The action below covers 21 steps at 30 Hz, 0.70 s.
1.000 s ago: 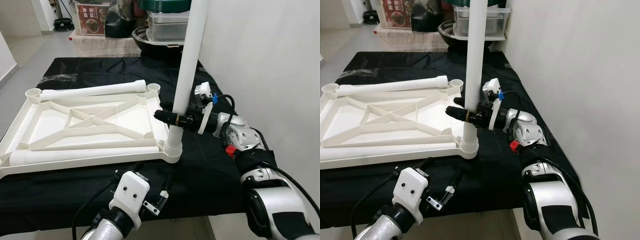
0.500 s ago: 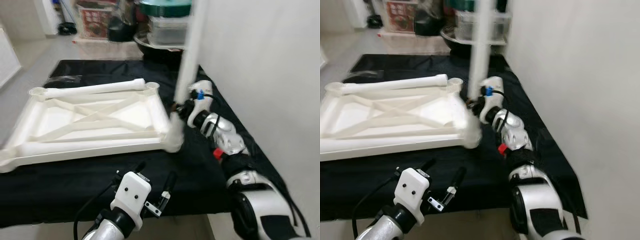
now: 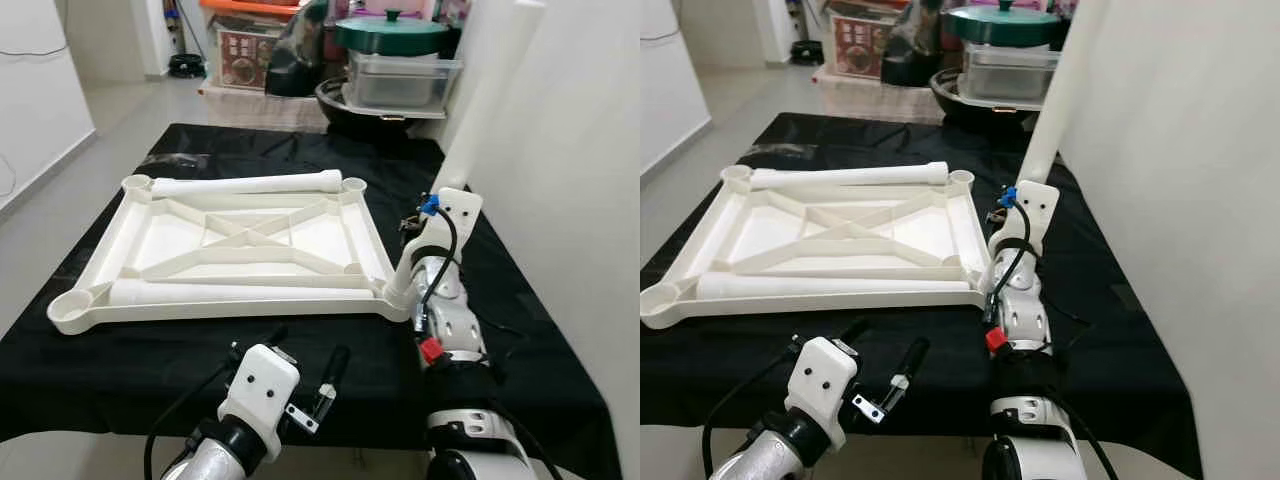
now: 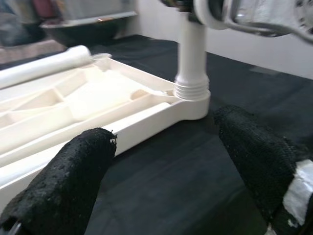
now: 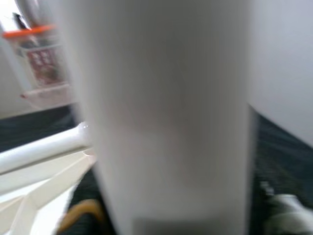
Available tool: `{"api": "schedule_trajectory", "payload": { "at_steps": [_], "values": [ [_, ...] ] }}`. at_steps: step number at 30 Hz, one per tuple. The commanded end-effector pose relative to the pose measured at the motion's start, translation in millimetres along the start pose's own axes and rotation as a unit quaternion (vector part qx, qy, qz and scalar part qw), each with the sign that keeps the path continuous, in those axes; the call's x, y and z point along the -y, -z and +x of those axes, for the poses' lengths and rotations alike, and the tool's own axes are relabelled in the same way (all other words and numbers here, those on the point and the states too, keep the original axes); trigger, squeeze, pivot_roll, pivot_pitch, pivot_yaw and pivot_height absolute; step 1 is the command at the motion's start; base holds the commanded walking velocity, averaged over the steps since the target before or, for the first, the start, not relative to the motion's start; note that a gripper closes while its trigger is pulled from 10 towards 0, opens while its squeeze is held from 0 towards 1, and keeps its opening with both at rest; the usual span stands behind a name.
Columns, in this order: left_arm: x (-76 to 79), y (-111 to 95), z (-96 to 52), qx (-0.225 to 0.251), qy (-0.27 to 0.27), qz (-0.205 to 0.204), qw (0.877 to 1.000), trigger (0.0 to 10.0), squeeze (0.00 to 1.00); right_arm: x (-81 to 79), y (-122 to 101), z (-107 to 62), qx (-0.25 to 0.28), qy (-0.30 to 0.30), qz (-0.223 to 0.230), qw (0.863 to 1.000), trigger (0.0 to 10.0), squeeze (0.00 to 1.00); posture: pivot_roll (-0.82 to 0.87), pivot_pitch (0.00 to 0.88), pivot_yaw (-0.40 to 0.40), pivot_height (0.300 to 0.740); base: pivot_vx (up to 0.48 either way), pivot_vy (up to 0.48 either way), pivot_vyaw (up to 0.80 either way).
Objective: Building children table
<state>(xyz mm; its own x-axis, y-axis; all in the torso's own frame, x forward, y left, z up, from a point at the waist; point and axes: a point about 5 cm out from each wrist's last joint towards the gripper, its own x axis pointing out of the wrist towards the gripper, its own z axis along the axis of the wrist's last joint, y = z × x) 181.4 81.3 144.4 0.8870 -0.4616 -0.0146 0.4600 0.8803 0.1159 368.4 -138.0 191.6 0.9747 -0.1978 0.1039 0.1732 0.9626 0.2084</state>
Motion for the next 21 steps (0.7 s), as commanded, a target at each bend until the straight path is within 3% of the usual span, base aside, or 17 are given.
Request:
{"api": "schedule_trajectory", "payload": {
  "at_steps": [1,4,5,6,7,9,11,14,15,16,17,18,20,21],
  "values": [
    [1.5,2,0.1,-0.004,0.004,0.004,1.0,10.0,0.0,0.5,-6,3.3,0.021,-0.014,0.002,1.0,10.0,1.0,0.14,0.036,-0.067,0.74,0.0,0.0,0.0],
    [1.9,2,0.6,-0.004,0.004,0.003,1.0,10.0,0.0,5.4,-11,8.0,0.033,-0.035,-0.004,0.999,10.0,1.0,0.14,0.037,-0.069,0.74,0.0,0.0,0.0],
    [2.1,2,0.9,-0.003,0.005,0.002,1.0,10.0,0.0,5.2,-11,11.3,0.023,-0.093,0.011,0.995,10.0,0.0,0.14,0.037,-0.071,0.74,0.0,0.0,0.0],
    [2.1,2,0.9,-0.003,0.005,0.002,1.0,10.0,0.0,5.2,-11,11.3,0.023,-0.093,0.011,0.995,10.0,0.0,0.14,0.037,-0.071,0.74,0.0,0.0,0.0],
    [2.3,2,1.0,-0.002,0.005,0.002,1.0,10.0,0.0,5.1,-11,12.1,0.016,-0.139,0.023,0.99,10.0,0.0,0.14,0.038,-0.068,0.74,0.0,0.0,0.0],
    [2.5,2,1.3,-0.001,0.006,0.002,1.0,10.0,0.0,7.1,-8,11.8,-0.015,-0.274,0.052,0.96,10.0,0.0,0.14,0.038,-0.071,0.74,0.0,0.0,0.0],
    [2.4,2,1.5,-0.001,0.006,0.001,1.0,10.0,0.0,12.6,-6,10.0,-0.043,-0.363,0.062,0.929,10.0,0.0,0.14,0.039,-0.071,0.74,0.0,0.0,0.0],
    [2.0,2,1.6,-0.001,0.006,0.002,1.0,10.0,0.0,16.1,-8,6.8,-0.067,-0.454,0.072,0.885,10.0,0.0,0.15,0.039,-0.074,0.74,0.0,0.0,0.0],
    [2.0,2,1.6,-0.001,0.006,0.002,1.0,10.0,0.0,16.1,-8,6.8,-0.067,-0.454,0.072,0.885,10.0,0.0,0.15,0.039,-0.074,0.74,0.0,0.0,0.0],
    [1.8,2,1.6,-0.001,0.005,0.003,1.0,10.0,0.0,15.5,-8,4.9,-0.077,-0.485,0.074,0.868,10.0,0.0,0.15,0.041,-0.073,0.74,0.0,0.0,0.0],
    [1.6,2,1.6,-0.001,0.005,0.003,1.0,10.0,0.0,13.4,-8,1.1,-0.098,-0.528,0.07,0.841,10.0,0.0,0.15,0.042,-0.076,0.74,0.0,0.0,0.0],
    [1.6,2,1.6,-0.001,0.005,0.003,1.0,10.0,0.0,13.4,-8,1.1,-0.098,-0.528,0.07,0.841,10.0,0.0,0.15,0.042,-0.076,0.74,0.0,0.0,0.0],
    [1.3,2,1.7,-0.001,0.004,0.004,1.0,10.0,0.0,9.6,-5,-8.6,-0.133,-0.612,0.051,0.778,10.0,0.0,0.15,0.044,-0.075,0.74,0.0,0.0,0.0],
    [1.3,2,1.7,-0.001,0.004,0.004,1.0,10.0,0.0,9.6,-5,-8.6,-0.133,-0.612,0.051,0.778,10.0,0.0,0.15,0.044,-0.075,0.74,0.0,0.0,0.0]
  ]
}}
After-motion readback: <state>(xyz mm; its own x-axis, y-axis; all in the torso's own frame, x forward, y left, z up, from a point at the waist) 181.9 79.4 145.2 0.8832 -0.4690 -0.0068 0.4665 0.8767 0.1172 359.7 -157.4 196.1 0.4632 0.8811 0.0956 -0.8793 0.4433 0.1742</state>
